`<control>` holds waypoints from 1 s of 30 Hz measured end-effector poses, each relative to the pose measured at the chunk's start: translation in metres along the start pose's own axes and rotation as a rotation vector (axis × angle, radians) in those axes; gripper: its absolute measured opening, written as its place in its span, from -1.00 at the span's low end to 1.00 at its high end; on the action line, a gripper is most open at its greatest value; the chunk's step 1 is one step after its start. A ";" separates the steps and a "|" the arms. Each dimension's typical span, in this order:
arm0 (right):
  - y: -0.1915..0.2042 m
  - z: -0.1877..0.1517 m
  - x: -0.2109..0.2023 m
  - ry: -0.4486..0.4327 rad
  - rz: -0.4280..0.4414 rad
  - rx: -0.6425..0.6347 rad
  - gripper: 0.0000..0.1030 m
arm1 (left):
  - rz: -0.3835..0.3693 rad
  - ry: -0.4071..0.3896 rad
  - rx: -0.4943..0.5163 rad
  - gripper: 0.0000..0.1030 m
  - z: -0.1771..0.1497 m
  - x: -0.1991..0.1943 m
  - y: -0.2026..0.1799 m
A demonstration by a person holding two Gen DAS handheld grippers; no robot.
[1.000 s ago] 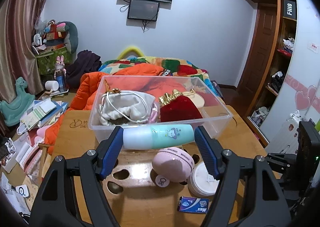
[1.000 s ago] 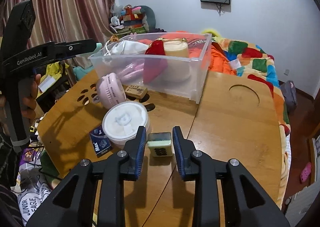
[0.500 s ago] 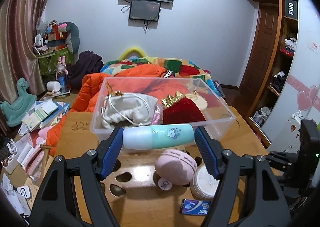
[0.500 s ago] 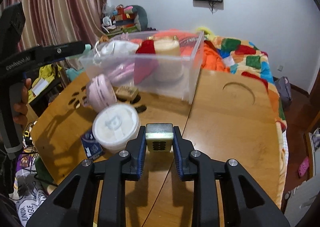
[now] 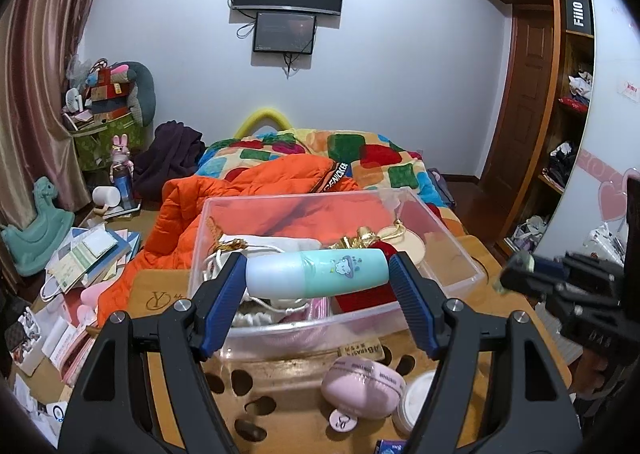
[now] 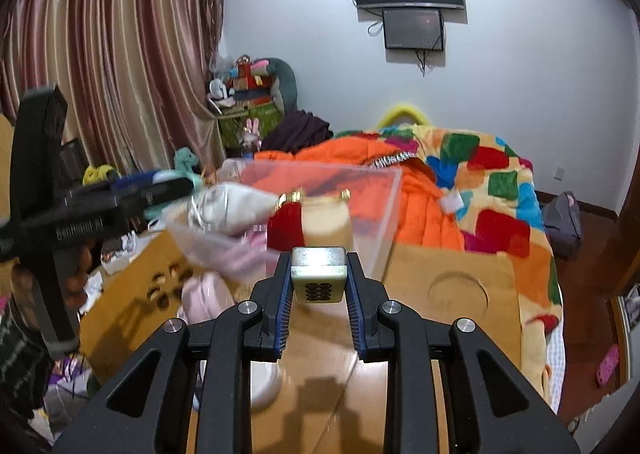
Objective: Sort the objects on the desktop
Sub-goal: 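Carry the cube toward the clear box with the right tool while the left lowers and releases the bottle, then lower the cube into the clear box and open the right tool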
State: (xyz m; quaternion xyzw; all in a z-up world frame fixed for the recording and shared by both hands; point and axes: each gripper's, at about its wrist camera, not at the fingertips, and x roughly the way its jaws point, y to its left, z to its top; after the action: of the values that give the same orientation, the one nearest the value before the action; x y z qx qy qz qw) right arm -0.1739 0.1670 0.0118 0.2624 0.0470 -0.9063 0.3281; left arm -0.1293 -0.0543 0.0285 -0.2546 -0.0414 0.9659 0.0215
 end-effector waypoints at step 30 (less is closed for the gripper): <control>0.001 0.011 0.074 0.103 -0.016 -0.038 -0.56 | 0.000 0.122 -0.035 0.54 -0.022 0.056 0.006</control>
State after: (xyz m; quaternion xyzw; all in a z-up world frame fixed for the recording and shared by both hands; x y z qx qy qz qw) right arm -0.2261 0.1216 -0.0162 0.3022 0.0832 -0.8930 0.3229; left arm -0.1672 -0.0550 -0.0186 -0.3131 -0.0567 0.9478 0.0194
